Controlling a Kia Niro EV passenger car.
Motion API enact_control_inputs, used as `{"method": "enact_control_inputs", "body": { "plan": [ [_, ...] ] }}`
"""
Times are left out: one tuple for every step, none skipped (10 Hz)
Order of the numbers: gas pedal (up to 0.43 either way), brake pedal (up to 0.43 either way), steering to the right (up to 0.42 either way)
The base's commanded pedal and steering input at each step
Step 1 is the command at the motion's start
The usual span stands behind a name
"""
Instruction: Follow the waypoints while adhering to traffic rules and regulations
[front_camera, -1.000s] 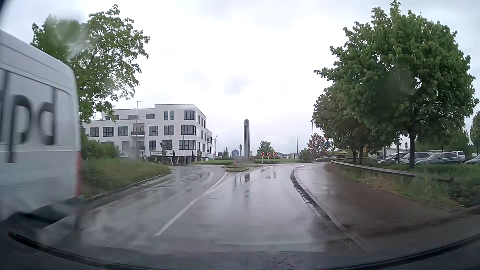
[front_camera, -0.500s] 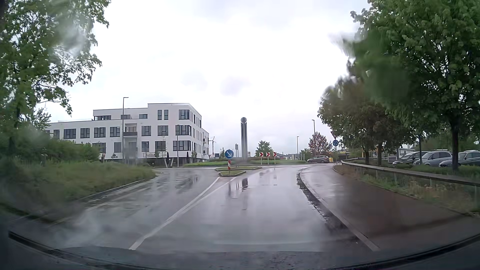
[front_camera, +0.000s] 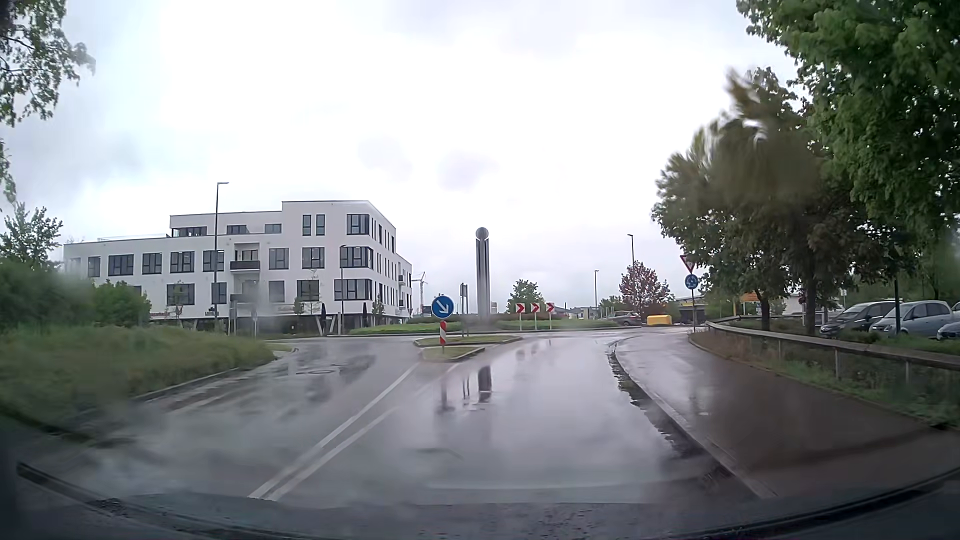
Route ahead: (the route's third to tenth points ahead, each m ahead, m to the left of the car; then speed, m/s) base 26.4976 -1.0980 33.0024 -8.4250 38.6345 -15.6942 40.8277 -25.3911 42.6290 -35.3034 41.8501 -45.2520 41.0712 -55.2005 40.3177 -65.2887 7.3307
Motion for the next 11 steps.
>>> {"method": "enact_control_inputs", "body": {
  "plan": [
    [0.039,0.0,0.009],
    [0.039,0.0,0.009],
    [0.039,0.0,0.009],
    [0.039,0.0,0.01],
    [0.039,0.0,0.01],
    [0.039,0.0,0.011],
    [0.039,0.0,0.012],
    [0.039,0.0,0.012],
    [0.039,0.0,0.013],
    [0.039,0.0,0.015],
    [0.028,0.0,0.015]
  ]
}}
